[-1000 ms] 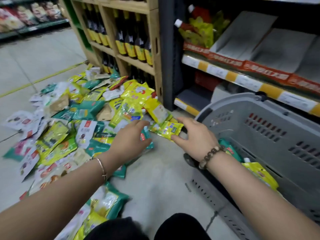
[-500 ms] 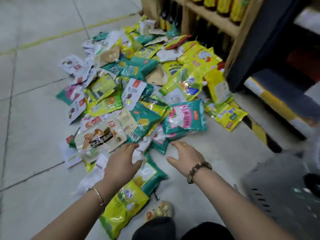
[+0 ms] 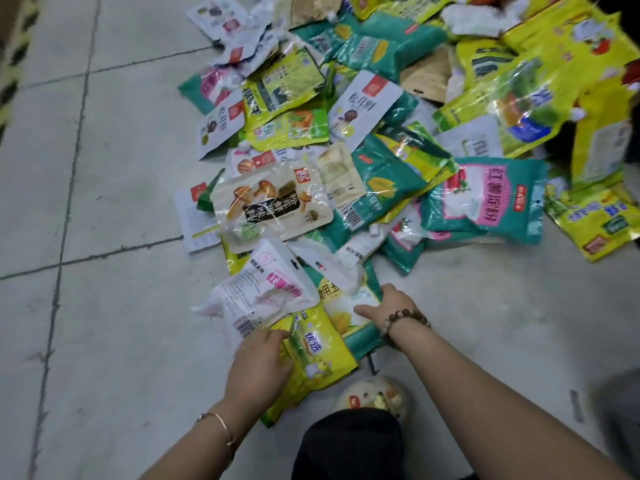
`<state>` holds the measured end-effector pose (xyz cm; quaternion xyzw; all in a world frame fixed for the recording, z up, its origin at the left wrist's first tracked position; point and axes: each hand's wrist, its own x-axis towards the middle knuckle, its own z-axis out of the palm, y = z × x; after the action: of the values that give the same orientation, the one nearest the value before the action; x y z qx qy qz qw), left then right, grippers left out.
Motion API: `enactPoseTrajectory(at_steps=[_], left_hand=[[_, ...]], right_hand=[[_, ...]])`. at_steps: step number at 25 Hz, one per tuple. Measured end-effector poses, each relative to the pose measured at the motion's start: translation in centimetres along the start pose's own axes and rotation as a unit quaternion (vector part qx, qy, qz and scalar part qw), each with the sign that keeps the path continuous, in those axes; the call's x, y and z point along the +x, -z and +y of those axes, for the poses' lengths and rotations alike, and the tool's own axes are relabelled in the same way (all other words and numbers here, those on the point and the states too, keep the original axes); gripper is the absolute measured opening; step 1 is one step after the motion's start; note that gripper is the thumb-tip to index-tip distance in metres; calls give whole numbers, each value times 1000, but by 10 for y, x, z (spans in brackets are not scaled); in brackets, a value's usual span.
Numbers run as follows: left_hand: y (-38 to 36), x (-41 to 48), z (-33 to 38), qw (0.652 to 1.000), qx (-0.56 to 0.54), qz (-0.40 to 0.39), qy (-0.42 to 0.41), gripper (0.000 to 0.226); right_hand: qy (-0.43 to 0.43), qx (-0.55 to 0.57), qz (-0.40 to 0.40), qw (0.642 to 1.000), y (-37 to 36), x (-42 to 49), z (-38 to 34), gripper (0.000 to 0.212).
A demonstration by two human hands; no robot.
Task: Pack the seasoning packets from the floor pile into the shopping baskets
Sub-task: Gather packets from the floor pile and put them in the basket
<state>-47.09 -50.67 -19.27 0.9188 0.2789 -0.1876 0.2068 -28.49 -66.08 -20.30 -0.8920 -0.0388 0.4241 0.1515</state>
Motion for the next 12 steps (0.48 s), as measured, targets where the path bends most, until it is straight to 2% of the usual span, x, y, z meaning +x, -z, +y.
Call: enactPoseTrajectory(at_steps=[3,7,9,12], left_hand=[[-12,6,-9,1000,-1,-6,6,51],[-16,22,-15,999,-13,-33,30,65],[-18,28,-17,998,-16,-47,34,69],[-25,31,-18,998,10,-51,25,74]], right_hand=[[-41,1,13,999,-13,10,-6,86],[-86,0,63,994,-23,15,-11,103],[-98,-3,74,992,-26,17,-11,104],[-123,11,72,990,-26,20,-8,94]])
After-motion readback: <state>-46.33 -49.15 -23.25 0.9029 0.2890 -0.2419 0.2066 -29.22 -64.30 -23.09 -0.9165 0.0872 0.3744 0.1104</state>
